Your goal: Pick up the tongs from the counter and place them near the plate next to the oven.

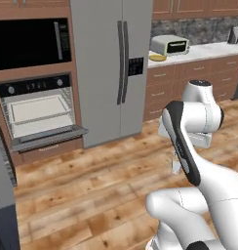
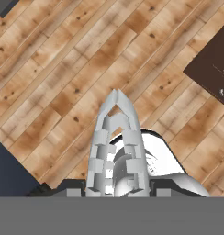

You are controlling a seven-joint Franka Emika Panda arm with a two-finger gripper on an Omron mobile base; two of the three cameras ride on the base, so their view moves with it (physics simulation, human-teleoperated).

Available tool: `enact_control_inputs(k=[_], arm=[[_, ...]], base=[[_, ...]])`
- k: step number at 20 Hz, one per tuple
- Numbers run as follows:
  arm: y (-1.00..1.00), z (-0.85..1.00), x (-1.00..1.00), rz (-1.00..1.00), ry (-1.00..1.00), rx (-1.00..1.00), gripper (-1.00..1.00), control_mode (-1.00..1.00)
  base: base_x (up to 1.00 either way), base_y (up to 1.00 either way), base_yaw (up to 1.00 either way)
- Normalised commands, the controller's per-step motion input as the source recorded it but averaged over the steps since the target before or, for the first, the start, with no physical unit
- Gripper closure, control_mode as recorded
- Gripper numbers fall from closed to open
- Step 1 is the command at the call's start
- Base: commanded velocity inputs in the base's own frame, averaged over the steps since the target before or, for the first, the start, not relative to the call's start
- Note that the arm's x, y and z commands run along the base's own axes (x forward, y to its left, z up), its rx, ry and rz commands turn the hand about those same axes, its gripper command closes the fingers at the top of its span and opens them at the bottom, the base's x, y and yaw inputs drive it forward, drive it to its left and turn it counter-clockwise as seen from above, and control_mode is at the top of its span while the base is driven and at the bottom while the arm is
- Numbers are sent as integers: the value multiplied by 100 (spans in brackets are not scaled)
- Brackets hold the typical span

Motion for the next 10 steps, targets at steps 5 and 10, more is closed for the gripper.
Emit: enact_control_inputs(k=[5, 10], arm=[[0, 0, 0, 0, 0, 0, 100, 100], [0, 0, 0, 0, 0, 0, 100, 100]], base=[[100, 13, -15], [100, 2, -13]])
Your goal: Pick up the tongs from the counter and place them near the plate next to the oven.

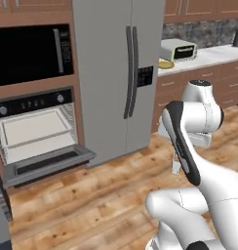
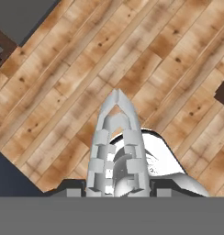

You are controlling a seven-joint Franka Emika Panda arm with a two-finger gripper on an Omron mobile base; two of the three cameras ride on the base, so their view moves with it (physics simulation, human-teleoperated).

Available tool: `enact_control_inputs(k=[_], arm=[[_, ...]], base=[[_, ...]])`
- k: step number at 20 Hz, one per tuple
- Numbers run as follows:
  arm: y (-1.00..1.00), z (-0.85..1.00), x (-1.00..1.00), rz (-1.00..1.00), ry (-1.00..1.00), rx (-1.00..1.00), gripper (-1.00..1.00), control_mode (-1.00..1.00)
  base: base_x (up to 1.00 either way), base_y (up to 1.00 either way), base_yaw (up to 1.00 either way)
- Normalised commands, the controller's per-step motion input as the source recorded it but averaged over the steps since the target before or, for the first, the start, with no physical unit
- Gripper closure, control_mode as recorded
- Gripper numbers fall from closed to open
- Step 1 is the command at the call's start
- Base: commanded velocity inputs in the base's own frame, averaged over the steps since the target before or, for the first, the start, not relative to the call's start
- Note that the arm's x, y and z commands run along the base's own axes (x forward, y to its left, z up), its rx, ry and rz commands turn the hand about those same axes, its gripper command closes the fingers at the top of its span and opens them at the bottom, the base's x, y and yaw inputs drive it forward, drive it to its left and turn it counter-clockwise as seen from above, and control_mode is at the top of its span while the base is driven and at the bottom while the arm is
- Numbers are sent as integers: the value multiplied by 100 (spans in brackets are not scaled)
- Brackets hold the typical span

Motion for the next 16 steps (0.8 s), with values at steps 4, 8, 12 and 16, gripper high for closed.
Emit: enact_control_inputs(k=[4, 8, 12, 16], arm=[[0, 0, 0, 0, 0, 0, 100, 100], [0, 0, 0, 0, 0, 0, 100, 100], [0, 0, 0, 0, 0, 0, 100, 100], [0, 0, 0, 0, 0, 0, 100, 100]], base=[[100, -3, -14], [100, -30, -17], [100, -62, -21], [100, -76, -21]])
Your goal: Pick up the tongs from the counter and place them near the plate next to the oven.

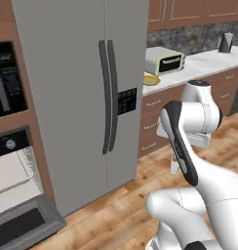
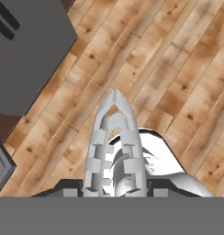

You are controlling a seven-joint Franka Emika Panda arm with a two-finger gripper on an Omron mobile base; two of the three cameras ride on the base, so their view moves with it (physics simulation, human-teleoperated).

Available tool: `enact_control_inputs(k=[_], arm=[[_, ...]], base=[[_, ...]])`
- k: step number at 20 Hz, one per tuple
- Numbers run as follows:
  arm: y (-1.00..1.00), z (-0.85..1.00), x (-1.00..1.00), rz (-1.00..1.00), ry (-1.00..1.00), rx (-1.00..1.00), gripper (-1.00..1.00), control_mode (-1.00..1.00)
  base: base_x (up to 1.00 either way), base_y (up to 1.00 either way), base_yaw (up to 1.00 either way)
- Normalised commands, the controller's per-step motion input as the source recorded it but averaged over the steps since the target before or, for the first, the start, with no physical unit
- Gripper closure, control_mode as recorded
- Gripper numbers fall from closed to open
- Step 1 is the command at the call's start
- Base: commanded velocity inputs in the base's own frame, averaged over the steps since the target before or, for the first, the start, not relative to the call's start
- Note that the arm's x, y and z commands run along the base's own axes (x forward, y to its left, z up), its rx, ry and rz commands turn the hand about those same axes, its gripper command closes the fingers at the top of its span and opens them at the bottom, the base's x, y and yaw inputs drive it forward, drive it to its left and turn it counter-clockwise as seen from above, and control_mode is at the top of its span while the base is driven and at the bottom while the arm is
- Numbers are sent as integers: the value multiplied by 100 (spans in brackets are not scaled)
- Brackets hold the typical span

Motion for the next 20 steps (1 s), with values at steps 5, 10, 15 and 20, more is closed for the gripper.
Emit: enact_control_inputs(k=[5, 10, 15, 20], arm=[[0, 0, 0, 0, 0, 0, 100, 100], [0, 0, 0, 0, 0, 0, 100, 100], [0, 0, 0, 0, 0, 0, 100, 100], [0, 0, 0, 0, 0, 0, 100, 100]], base=[[100, -81, -21], [100, -81, -20], [100, -75, -7], [100, -59, 10]])
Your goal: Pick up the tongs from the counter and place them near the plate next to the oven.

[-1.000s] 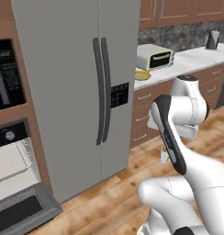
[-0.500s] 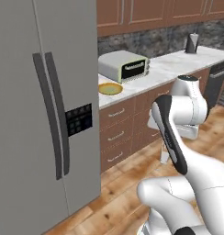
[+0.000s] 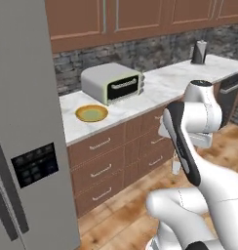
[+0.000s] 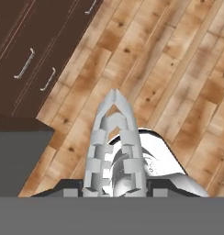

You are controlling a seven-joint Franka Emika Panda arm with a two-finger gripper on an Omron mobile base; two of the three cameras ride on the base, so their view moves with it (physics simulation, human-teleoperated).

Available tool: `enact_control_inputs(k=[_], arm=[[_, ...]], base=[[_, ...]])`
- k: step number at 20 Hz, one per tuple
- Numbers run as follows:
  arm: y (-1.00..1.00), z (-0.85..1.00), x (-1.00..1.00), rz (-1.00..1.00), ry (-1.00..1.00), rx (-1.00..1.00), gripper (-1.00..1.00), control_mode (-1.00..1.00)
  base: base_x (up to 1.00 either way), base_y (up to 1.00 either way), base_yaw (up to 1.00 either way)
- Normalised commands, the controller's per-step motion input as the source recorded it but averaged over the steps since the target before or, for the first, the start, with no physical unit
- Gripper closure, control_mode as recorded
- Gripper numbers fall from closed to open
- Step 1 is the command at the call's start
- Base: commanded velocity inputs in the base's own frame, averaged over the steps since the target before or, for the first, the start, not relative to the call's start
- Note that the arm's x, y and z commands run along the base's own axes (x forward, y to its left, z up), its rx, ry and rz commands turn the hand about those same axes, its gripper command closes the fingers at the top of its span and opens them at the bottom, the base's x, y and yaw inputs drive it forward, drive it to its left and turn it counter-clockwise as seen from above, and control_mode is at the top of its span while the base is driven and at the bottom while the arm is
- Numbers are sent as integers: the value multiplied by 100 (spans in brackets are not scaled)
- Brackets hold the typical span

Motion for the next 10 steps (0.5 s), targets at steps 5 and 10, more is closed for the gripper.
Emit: enact_control_inputs(k=[5, 10], arm=[[0, 0, 0, 0, 0, 0, 100, 100], [0, 0, 0, 0, 0, 0, 100, 100]], base=[[100, -62, 35], [85, -50, 57]])
